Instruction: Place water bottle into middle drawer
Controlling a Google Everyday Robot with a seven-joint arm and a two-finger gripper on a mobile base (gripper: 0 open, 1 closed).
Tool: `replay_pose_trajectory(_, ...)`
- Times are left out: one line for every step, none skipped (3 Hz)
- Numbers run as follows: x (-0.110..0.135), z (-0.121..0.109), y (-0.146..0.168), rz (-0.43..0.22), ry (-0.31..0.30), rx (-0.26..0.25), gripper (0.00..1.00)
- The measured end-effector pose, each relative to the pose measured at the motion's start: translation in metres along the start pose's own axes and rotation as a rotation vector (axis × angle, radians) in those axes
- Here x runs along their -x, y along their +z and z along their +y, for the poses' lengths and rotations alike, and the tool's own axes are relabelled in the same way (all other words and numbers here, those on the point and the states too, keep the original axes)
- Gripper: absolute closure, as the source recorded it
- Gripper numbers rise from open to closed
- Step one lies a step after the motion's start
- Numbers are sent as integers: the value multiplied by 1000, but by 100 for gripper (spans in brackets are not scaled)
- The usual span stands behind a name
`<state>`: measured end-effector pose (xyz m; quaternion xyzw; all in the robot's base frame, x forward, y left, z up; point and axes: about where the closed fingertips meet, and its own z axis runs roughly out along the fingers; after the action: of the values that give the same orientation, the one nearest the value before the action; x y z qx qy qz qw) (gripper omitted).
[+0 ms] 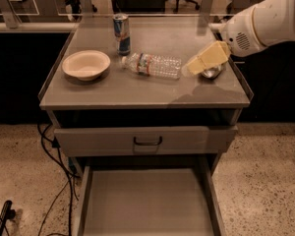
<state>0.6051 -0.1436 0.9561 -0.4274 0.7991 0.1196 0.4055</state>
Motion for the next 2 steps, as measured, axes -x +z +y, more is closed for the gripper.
replay_pose_trajectory(8, -7, 30, -50, -65, 119, 0)
replay_pose_trajectory(13, -9, 48, -29, -160, 175, 0)
